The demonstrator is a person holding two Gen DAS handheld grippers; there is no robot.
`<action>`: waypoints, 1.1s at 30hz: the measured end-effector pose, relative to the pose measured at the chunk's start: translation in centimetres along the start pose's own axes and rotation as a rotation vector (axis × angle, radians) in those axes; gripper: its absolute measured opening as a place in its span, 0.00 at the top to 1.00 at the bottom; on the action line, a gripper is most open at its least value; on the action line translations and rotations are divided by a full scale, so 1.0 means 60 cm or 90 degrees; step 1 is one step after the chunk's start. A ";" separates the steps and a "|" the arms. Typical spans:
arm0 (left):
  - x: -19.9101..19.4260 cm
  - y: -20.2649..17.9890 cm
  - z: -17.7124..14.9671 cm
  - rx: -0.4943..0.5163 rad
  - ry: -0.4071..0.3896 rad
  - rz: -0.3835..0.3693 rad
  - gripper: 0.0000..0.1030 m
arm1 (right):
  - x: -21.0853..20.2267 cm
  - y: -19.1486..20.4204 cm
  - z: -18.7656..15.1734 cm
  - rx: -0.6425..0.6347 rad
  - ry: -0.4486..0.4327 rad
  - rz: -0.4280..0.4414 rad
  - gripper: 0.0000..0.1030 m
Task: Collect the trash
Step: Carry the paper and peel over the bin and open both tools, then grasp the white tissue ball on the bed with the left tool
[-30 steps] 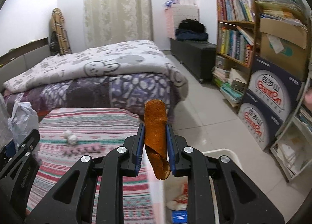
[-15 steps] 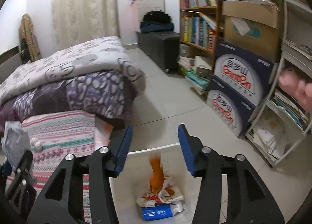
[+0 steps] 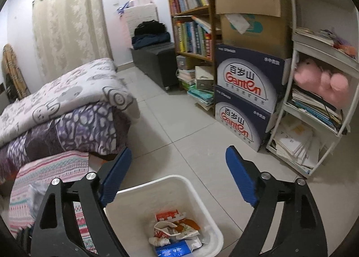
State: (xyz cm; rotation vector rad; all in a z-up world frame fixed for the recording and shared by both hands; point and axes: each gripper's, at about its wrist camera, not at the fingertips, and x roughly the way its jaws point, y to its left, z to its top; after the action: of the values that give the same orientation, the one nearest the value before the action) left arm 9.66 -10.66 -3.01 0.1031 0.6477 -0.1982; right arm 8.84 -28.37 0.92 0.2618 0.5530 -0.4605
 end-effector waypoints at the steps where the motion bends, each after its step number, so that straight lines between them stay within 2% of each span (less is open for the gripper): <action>1: 0.001 -0.009 -0.001 0.003 0.003 -0.007 0.60 | 0.001 -0.007 0.002 0.008 0.002 -0.001 0.17; 6: 0.013 -0.044 -0.013 0.025 0.036 -0.070 0.56 | 0.005 -0.031 0.010 0.041 0.012 0.000 0.12; 7: 0.017 -0.048 -0.015 0.024 0.042 -0.080 0.52 | 0.007 -0.034 0.011 0.047 0.017 0.002 0.11; 9: 0.023 -0.053 -0.021 0.016 0.058 -0.107 0.37 | 0.010 -0.038 0.012 0.057 0.025 0.006 0.09; 10: 0.024 -0.053 -0.023 0.013 0.061 -0.115 0.36 | 0.012 -0.037 0.012 0.061 0.030 0.010 0.08; 16: 0.039 -0.021 -0.017 0.008 0.078 -0.103 0.31 | 0.019 -0.013 0.008 0.055 0.056 0.035 0.07; 19: 0.056 0.016 -0.017 0.013 0.100 -0.075 0.31 | 0.023 0.005 0.007 0.059 0.079 0.064 0.07; 22: 0.077 0.074 -0.015 0.001 0.125 -0.021 0.31 | 0.026 0.029 0.003 0.056 0.099 0.088 0.07; 29: 0.142 0.288 0.008 -0.151 0.170 0.154 0.31 | 0.036 0.093 -0.017 0.019 0.140 0.122 0.07; 33: 0.179 0.388 0.027 -0.239 0.183 0.201 0.31 | 0.046 0.126 -0.031 -0.013 0.162 0.132 0.07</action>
State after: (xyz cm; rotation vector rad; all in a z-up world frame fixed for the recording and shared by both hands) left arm 24.01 10.19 -7.50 -0.1302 0.9339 0.2490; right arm 13.80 -22.10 -1.26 0.3566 0.7697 -0.2212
